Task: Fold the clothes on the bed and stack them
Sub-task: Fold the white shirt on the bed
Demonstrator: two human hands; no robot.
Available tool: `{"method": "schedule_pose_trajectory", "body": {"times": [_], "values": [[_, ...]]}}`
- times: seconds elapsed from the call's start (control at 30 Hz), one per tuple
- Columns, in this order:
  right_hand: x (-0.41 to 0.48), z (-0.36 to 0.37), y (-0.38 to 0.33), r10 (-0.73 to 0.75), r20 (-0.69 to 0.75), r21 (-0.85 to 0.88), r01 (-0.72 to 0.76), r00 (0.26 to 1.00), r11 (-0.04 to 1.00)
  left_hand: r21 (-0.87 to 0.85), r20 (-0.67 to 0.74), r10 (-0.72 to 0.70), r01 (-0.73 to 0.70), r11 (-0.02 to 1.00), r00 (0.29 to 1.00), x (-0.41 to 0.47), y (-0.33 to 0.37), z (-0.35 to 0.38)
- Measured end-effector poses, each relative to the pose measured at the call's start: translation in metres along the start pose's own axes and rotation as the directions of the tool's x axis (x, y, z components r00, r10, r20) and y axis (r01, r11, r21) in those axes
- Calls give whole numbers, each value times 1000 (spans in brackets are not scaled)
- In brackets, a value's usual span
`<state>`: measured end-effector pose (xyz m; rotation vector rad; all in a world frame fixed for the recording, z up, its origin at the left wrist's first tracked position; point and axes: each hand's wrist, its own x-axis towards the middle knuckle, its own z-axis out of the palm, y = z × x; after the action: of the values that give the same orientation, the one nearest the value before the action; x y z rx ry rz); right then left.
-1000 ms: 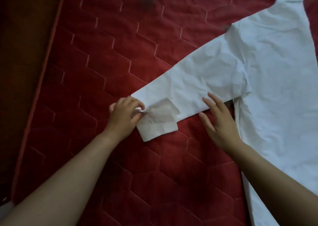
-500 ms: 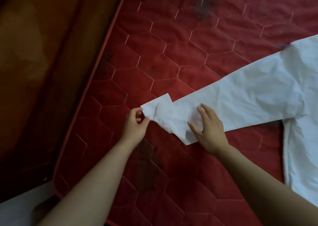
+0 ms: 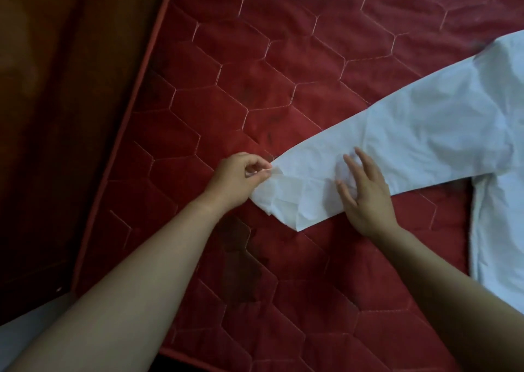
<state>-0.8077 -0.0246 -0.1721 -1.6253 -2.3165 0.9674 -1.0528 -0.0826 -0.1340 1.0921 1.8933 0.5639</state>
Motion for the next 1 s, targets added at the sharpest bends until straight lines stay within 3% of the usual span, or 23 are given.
{"method": "schedule_pose_trajectory", "body": {"times": [0.1, 0.2, 0.3, 0.4, 0.47, 0.53, 0.63, 0.73, 0.8, 0.87, 1.0], "values": [[-6, -6, -9, -13, 38, 49, 11, 999, 999, 25, 20, 50, -50, 998, 999, -42, -7, -17], [-13, -1, -22, -45, 79, 71, 39, 996, 997, 75, 46, 1, -4, 997, 999, -82, -20, -33], [-18, 11, -34, -84, 105, 49, 79, 991, 996, -42, -110, -145, 141, 989, 983, -103, -32, -34], [-21, 27, -42, -116, 109, -32, 120, 987, 992, -199, -292, -356, 308, 930, 888, -95, -37, -14], [-24, 39, -42, -134, 186, -95, 153, 973, 984, -185, -330, -394, 351, 918, 858, -84, -39, 4], [-28, 46, -38, -157, 255, -153, 200, 954, 968, -99, -350, -327, 312, 945, 878, -73, -38, 16], [-27, 40, -26, -176, 174, -114, 197, 969, 974, 173, -272, -150, 202, 964, 951, -51, -31, 27], [-17, 29, -8, -38, 123, -222, 65, 992, 973, 409, -113, -184, 215, 887, 976, -30, -20, 33], [-15, 24, 3, -19, 136, -268, 55, 991, 962, 522, -37, -223, 209, 827, 974, -24, -17, 35], [-16, 16, 12, 5, 132, -282, 32, 991, 959, 531, 1, -226, 191, 826, 974, -26, -14, 33], [-21, -15, 28, 65, 112, -254, -35, 992, 966, 380, -70, -146, 161, 911, 987, -40, 8, 28]]}}
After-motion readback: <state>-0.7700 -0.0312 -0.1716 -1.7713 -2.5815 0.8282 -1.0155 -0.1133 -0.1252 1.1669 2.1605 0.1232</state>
